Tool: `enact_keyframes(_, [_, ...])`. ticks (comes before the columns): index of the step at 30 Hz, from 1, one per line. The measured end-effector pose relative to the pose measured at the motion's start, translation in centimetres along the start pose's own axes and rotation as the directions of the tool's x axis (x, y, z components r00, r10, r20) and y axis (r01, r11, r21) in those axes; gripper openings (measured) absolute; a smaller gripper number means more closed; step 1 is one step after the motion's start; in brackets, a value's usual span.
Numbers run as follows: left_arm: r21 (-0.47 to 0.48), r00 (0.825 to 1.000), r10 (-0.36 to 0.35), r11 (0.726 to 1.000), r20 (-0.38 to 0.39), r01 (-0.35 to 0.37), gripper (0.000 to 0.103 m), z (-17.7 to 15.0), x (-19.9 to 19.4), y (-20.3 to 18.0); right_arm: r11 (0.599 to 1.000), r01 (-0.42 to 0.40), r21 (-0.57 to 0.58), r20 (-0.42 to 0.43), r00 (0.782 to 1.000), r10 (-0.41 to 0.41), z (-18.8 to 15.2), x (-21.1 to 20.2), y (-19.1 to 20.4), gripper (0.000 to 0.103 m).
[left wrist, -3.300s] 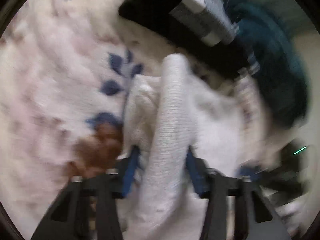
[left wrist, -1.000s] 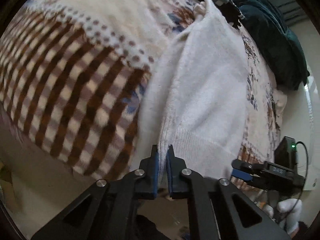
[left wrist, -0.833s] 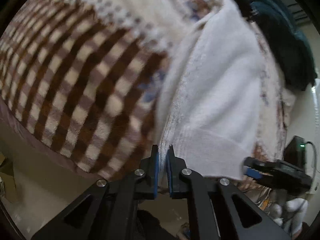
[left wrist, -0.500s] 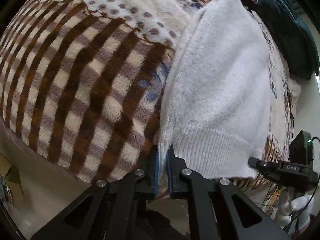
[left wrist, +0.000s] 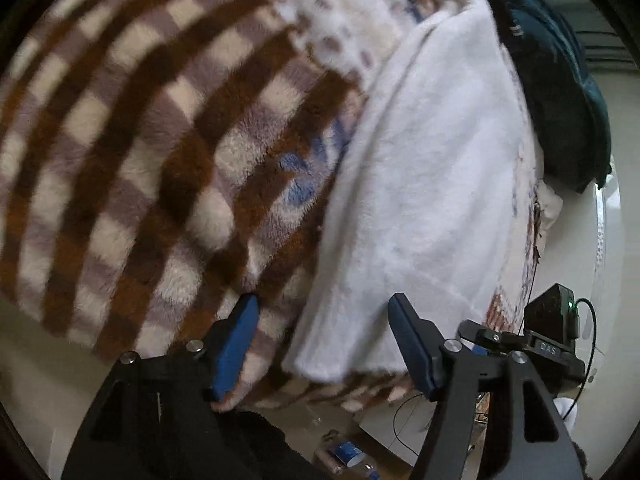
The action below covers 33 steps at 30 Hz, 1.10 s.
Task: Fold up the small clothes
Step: 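Grasp the white sweater's hem corners with both tools, then lift the hem with both tools and fold it toward the collar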
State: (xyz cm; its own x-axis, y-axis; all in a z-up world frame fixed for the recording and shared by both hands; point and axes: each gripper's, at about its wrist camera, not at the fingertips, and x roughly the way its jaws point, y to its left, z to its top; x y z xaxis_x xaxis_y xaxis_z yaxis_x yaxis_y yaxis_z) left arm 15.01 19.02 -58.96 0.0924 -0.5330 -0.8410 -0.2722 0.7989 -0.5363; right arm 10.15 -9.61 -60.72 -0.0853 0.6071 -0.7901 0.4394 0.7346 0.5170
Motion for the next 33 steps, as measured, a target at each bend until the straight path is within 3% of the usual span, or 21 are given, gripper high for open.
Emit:
enact_keyframes(5, [0.022, 0.999, 0.031, 0.999, 0.019, -0.031, 0.074, 0.1, 0.5, -1.9, 0.999, -0.034, 0.038, -0.012, 0.999, 0.034, 0.5, 0.9, -1.1, 0.051])
enact_keyframes(7, [0.062, 0.998, 0.054, 0.996, 0.038, -0.056, 0.054, -0.4, 0.3, -2.7, 0.998, -0.051, 0.043, -0.017, 0.999, 0.052, 0.5, 1.1, -1.1, 0.051])
enact_keyframes(8, [0.084, 0.997, 0.060, 0.994, 0.047, -0.064, 0.027, -0.5, 0.0, -3.1, 0.997, -0.061, 0.045, -0.011, 0.998, 0.061, 0.5, 1.0, -1.3, 0.051])
enact_keyframes(9, [0.096, 0.997, 0.068, 0.993, 0.048, -0.073, 0.013, -0.7, -0.1, -3.4, 0.997, -0.074, 0.037, -0.001, 0.997, 0.074, 0.3, 0.9, -1.1, 0.040])
enact_keyframes(11, [0.092, 0.996, 0.067, 0.993, 0.054, -0.072, 0.012, -0.8, -0.4, -3.9, 0.996, -0.087, 0.036, 0.004, 0.996, 0.087, -0.1, 0.9, -0.7, 0.017])
enact_keyframes(15, [0.103, 0.997, 0.050, 0.993, 0.056, -0.056, 0.009, -0.6, -2.1, -5.3, 0.988, -0.151, 0.030, 0.034, 0.988, 0.150, -0.6, -0.6, 0.3, 0.014])
enact_keyframes(22, [0.141, 0.992, -0.066, 0.989, 0.104, 0.051, 0.009, 2.3, -7.6, -9.8, 0.971, -0.239, 0.003, 0.112, 0.965, 0.238, 0.1, -6.3, 3.3, 0.013])
enact_keyframes(25, [0.152, 0.982, -0.130, 0.982, 0.135, 0.109, 0.009, 5.3, -9.8, -12.3, 0.960, -0.280, 0.004, 0.161, 0.948, 0.276, 1.7, -9.7, 5.5, 0.013])
enact_keyframes(29, [0.180, 0.956, -0.244, 0.960, 0.165, 0.214, 0.009, 11.0, -11.7, -16.7, 0.946, -0.325, -0.012, 0.243, 0.916, 0.318, 4.9, -14.5, 9.1, 0.013])
enact_keyframes(33, [0.222, 0.938, -0.283, 0.946, 0.202, 0.237, 0.009, 17.2, -11.8, -20.7, 0.941, -0.334, -0.058, 0.334, 0.882, 0.333, 10.3, -19.2, 12.3, 0.013])
